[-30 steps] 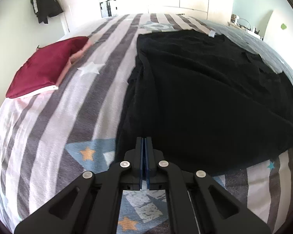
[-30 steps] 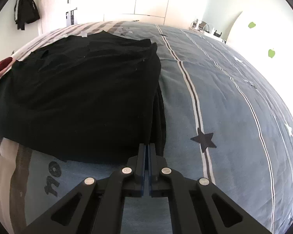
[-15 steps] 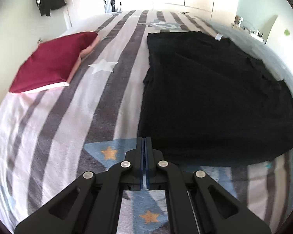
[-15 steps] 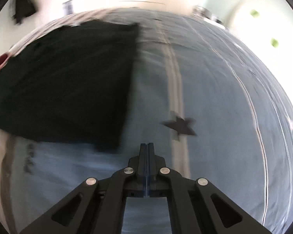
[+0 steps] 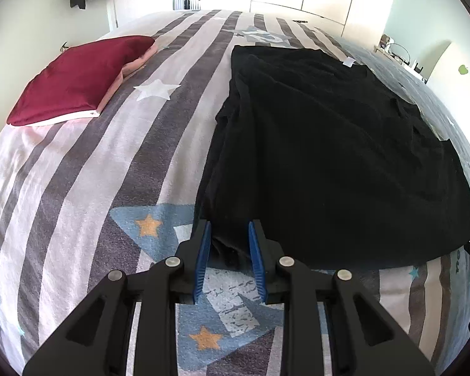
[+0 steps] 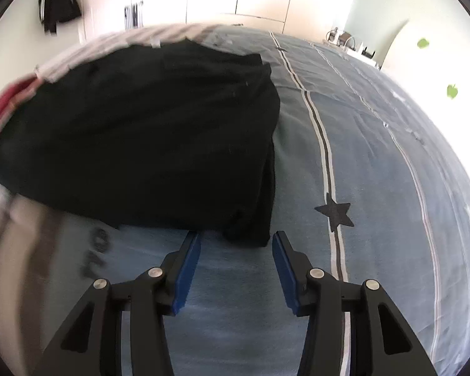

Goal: Fold clothes

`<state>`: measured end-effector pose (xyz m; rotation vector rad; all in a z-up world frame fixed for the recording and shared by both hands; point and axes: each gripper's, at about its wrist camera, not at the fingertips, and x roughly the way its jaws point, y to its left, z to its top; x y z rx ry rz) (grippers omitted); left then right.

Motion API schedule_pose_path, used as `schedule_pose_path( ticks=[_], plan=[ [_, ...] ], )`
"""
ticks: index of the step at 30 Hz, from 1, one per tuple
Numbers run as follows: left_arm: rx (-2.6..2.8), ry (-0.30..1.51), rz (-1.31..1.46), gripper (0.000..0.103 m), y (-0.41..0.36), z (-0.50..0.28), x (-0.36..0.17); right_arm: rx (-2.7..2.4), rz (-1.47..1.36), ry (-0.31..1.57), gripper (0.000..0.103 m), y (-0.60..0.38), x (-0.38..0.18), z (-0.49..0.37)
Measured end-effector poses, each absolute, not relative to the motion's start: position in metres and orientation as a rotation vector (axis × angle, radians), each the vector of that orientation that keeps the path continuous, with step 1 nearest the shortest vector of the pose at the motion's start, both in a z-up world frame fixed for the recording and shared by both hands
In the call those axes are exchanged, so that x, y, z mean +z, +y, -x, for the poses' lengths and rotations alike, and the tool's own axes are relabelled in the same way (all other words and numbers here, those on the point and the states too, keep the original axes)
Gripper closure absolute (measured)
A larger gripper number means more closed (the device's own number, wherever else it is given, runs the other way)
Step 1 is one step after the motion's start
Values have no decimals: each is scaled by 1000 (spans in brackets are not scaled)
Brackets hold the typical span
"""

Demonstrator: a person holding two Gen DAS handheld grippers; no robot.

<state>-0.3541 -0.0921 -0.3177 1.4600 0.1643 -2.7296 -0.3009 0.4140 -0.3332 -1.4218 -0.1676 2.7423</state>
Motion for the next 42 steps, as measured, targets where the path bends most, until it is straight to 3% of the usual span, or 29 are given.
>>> schedule_pose_path(
  ticks=[3,5,7,11,12,19,22,23,24,31,35,42],
  plan=[
    [-2737,138,-1458,81,-90,355,-319,2726,1413,-103,83,425,-339,306],
    [-2747,133,-1451,89,-91,355,-318,2726,1411,-65,91,432,-337,306],
    [-2730,130,-1437,101,-95,356,-317,2733,1410,-18,94,439,-331,304],
    [-2701,160,-1417,103,-106,355,-314,2736,1382,45,96,458,-315,295],
    [-2705,140,-1424,103,-105,355,-315,2717,1385,45,103,465,-315,294],
    [-2724,150,-1416,102,-101,356,-309,2591,1403,172,103,514,-314,278],
    [-2706,175,-1409,94,-99,358,-304,2667,1409,142,92,492,-308,284],
    [-2711,175,-1406,93,-97,359,-303,2687,1399,134,78,483,-306,286],
    [-2722,166,-1399,93,-95,359,-301,2701,1380,124,75,476,-303,287],
    [-2805,79,-1338,92,-76,369,-286,2723,1262,135,75,463,-286,317],
    [-2872,92,-1351,92,-66,371,-286,2798,1239,241,74,463,-278,314],
    [-2823,-14,-1472,92,-62,374,-326,2903,1385,86,75,424,-312,332]
  ],
)
